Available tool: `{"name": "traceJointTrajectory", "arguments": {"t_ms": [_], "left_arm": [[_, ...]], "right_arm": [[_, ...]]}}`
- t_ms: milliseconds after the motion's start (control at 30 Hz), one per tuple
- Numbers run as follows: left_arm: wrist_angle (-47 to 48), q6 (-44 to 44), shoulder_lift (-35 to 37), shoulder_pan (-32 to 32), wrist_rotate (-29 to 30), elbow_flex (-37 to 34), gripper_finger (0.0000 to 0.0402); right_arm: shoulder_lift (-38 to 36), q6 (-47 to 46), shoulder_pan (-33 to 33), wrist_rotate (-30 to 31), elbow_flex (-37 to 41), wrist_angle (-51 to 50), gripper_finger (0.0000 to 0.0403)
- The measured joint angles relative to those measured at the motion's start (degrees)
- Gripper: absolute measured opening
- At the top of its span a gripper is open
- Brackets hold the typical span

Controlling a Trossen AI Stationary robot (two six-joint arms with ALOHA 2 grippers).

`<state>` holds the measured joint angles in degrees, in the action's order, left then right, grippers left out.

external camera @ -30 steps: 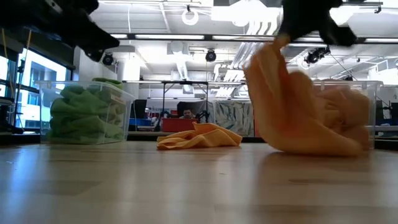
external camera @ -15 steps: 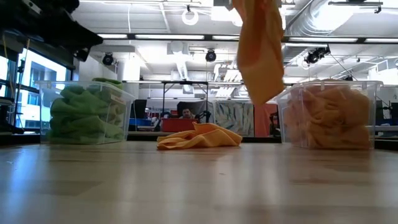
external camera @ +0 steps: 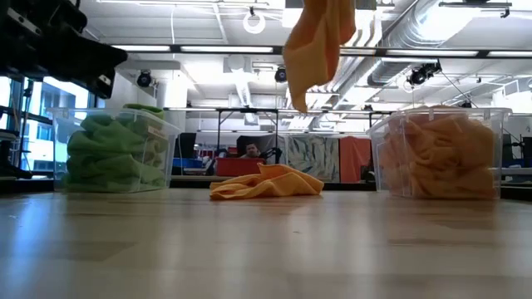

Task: Sort microfiber towel by color & place in baskets
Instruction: Put the orange microfiber towel into the right transparent bin

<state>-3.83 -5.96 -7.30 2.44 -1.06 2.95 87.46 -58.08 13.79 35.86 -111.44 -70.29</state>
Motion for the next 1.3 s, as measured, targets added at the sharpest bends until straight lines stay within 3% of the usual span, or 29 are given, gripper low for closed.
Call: {"name": "traceJointTrajectory", "arguments": {"t_ms": [333, 500, 933, 1167, 1300], "left_arm": [[3.0, -1.1, 7.1, 0.0, 0.2, -2.3, 0.0], [3.1, -0.4, 7.0, 0.0, 0.7, -2.3, 0.0], [3.0, 0.1, 6.9, 0.0, 0.2, -2.3, 0.0], [3.0, 0.1, 6.9, 0.0, 0.2, -2.3, 0.0], [3.0, 0.1, 6.9, 0.0, 0.2, -2.3, 0.0]], "right_arm": [[0.0, -0.4, -4.2, -0.5, -5.1, -11.6, 0.0], [-0.1, -4.8, -6.0, -0.1, -8.3, -20.1, 0.0], [-6.4, 6.5, -14.8, 6.0, -8.8, -19.7, 0.0], [-8.5, 16.6, -23.4, 5.4, -8.7, -19.7, 0.0], [-9.2, 25.5, -29.4, 1.1, -8.7, -19.7, 0.0]]}}
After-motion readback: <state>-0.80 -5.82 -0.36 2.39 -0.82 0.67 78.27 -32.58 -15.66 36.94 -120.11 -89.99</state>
